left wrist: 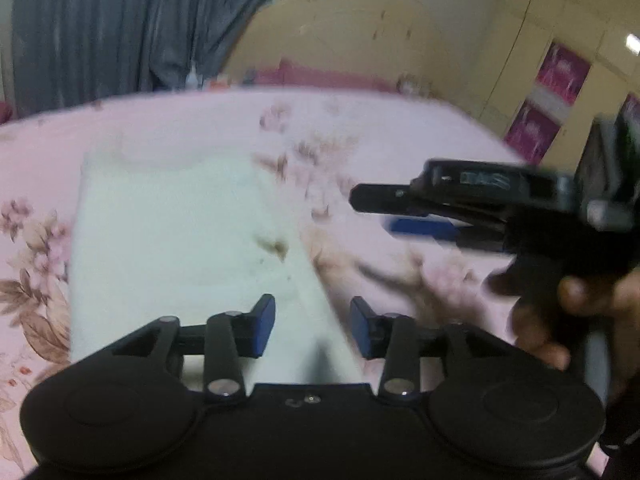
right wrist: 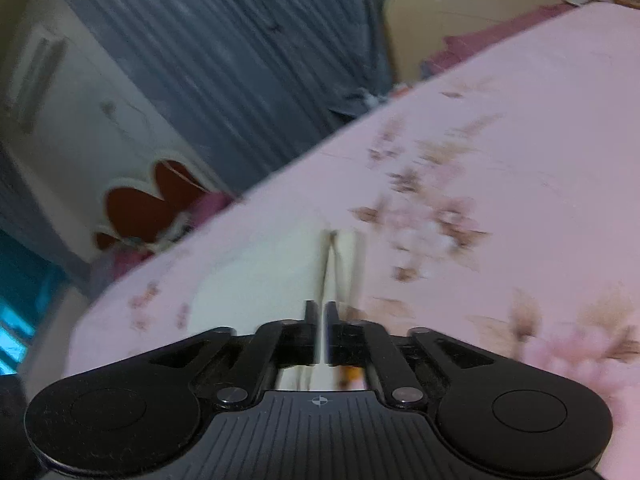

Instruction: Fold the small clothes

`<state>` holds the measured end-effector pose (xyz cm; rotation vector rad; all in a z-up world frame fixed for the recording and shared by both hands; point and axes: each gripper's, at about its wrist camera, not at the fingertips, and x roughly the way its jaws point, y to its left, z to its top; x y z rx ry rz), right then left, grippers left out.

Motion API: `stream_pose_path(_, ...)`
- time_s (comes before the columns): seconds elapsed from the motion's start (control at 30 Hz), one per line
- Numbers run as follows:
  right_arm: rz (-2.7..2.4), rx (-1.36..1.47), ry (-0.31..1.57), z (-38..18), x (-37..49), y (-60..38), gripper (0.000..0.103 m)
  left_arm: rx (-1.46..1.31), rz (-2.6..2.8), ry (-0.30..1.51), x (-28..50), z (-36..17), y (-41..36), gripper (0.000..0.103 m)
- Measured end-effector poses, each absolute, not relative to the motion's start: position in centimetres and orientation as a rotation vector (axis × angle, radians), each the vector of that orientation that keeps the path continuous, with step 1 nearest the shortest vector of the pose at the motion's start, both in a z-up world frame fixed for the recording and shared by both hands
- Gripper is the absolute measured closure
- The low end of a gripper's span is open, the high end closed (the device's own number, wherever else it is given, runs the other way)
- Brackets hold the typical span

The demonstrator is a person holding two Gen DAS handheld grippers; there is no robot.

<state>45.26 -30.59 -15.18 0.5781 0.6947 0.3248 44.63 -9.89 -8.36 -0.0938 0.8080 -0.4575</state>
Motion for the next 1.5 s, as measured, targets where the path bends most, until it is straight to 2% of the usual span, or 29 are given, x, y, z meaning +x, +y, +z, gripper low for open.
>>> stream_pose_path(0.03,0.342,0.579,0.661,-14.9,44.8,-30.8,0.025,-0.129,-0.432,0.789,44.6,-7.9,-8.3,0.062)
stream_pose_path(0.07,0.368,0.577,0.657,-14.8,44.6,-30.8,0.025,-0.161,-0.393,0.772,45.0,-7.7,-6.6,0.063)
stream_pose_path(0.1,0.387,0.584,0.664,-14.9,44.6,-30.7,0.026,-0.185,-0.347,0.752,45.4,-7.7,-4.9,0.066)
stream_pose_path(0.17,0.439,0.6,0.69,-15.1,45.0,-30.0,0.052,-0.227,-0.274,0.745,46.9,-8.0,-1.5,0.067)
stream_pose_path(0.2,0.458,0.599,0.709,-15.5,45.3,-29.4,0.055,-0.246,-0.252,0.748,47.6,-8.3,-0.3,0.07)
stream_pose_path(0.43,0.486,0.542,0.824,-18.0,48.1,-25.0,0.057,-0.206,-0.217,0.826,50.8,-12.0,1.2,0.073)
stream_pose_path(0.63,0.47,0.457,0.866,-18.8,49.1,-22.9,0.057,-0.112,-0.254,0.735,50.1,-11.2,1.4,0.076)
stream_pose_path(0.7,0.465,0.427,0.862,-18.7,49.3,-22.3,0.057,-0.085,-0.275,0.758,50.7,-11.6,1.2,0.075)
stream_pose_path(0.73,0.461,0.413,0.864,-18.8,49.5,-21.9,0.066,-0.067,-0.287,0.765,51.1,-11.9,1.1,0.074)
stream_pose_path(0.77,0.457,0.401,0.865,-18.8,49.5,-21.7,0.084,-0.056,-0.297,0.764,51.2,-12.0,1.1,0.074)
stream_pose_path(0.83,0.457,0.399,0.849,-18.7,49.3,-21.6,0.089,-0.039,-0.312,0.756,51.4,-11.7,1.1,0.075)
stream_pose_path(1.0,0.452,0.347,0.793,-16.0,47.2,-22.5,0.091,-0.059,-0.392,0.776,51.4,-11.2,0.5,0.075)
stream_pose_path(1.17,0.411,0.371,0.873,-18.9,47.5,-24.0,0.091,-0.034,-0.405,0.814,52.0,-12.2,-0.7,0.075)
stream_pose_path(1.4,0.422,0.364,0.864,-17.6,47.1,-24.9,0.09,-0.069,-0.412,0.743,53.3,-10.9,1.1,0.076)
stream_pose_path(1.47,0.359,0.359,0.789,-15.7,46.7,-26.0,0.071,-0.065,-0.407,0.717,54.5,-10.4,1.4,0.076)
stream_pose_path(1.5,0.344,0.346,0.76,-14.8,47.0,-26.4,0.071,-0.06,-0.405,0.713,55.4,-10.4,1.3,0.076)
